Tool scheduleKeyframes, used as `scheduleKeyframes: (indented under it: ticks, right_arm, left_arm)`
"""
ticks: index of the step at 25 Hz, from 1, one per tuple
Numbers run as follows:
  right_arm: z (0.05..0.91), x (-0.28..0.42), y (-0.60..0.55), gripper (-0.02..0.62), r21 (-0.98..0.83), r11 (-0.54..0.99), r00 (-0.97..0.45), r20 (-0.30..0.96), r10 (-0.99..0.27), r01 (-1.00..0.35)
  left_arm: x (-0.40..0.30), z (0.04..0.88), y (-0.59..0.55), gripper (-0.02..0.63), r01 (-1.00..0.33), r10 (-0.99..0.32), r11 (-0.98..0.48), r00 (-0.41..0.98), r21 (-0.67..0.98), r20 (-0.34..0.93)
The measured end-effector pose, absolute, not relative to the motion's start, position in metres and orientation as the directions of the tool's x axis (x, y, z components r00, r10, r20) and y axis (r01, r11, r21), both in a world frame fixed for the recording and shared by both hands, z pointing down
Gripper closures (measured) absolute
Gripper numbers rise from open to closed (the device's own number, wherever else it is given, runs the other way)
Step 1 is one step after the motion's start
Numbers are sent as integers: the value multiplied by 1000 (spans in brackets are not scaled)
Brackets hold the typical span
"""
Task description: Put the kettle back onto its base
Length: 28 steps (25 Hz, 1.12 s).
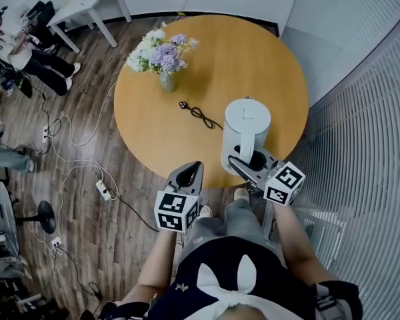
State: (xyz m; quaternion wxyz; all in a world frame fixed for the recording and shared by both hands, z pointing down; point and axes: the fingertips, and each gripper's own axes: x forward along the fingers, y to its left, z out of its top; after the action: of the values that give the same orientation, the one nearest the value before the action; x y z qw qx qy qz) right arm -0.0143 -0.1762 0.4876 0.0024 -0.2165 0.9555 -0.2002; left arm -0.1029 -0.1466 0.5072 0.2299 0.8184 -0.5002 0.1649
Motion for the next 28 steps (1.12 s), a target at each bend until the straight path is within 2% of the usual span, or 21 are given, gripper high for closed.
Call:
scheduleKeyframes:
  ticks: [6,28]
  right_arm:
    - [494,-14,-168,448,-382,819,-899,84,-430,-428]
    - [523,-16,-130,446,-286,827,-872,231,-432,-485]
  left_arm:
    - [-105,508,-151,580,-895,-743,-391,444,213,501]
    - [-98,506,-147,580,-887,-745,-408,460,214,483]
